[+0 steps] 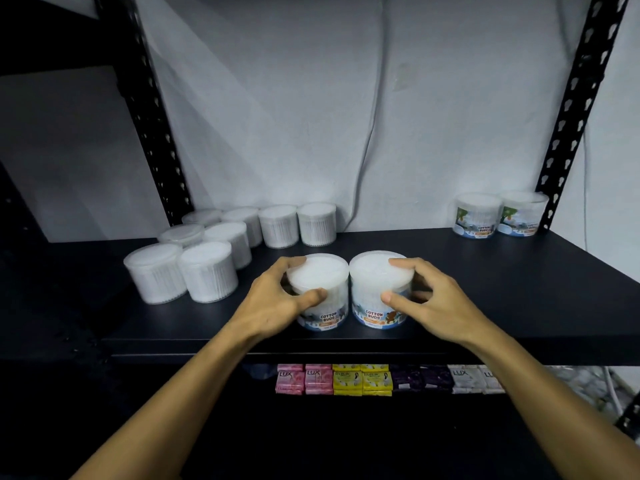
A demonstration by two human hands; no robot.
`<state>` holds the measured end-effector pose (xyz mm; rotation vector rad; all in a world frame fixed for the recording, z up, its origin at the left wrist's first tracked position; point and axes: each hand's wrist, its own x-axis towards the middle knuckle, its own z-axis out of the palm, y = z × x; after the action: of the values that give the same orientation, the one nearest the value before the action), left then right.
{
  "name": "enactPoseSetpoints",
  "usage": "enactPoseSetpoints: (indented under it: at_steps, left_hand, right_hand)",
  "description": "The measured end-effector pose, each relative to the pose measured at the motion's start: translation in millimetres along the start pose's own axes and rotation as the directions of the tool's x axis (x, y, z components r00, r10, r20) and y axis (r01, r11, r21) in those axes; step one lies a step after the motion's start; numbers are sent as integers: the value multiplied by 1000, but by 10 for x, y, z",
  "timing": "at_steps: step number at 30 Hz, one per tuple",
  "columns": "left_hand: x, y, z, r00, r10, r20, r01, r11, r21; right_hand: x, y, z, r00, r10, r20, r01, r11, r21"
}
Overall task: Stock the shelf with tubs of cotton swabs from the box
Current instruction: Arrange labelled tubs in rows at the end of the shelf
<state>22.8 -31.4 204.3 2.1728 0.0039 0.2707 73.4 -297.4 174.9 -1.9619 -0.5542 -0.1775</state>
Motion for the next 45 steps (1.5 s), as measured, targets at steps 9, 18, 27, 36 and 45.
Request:
enactPoseSetpoints:
  at_steps: [9, 18, 27, 36, 45]
  left_hand:
    - [-16, 38, -71, 996, 30, 90, -35, 998, 58]
    - [-93, 129, 123, 984, -14, -178, 30, 996, 87]
    - [21, 19, 0, 1000, -19, -22, 20, 999, 49]
    - [76, 0, -35, 999, 1, 41, -3, 999, 54]
    - [102, 5, -26, 999, 2, 49, -6, 998, 68]
  right_hand:
    - [89, -42, -177, 979, 8, 205, -20, 998, 54]
    - [-64, -79, 162, 985, 32, -169, -39, 998, -40]
    - [74, 52, 5, 1000, 11, 0, -11, 993, 116]
    - [125, 127, -63, 998, -15, 61, 6, 990, 144]
    - [134, 118, -89, 997, -12, 81, 2, 992, 127]
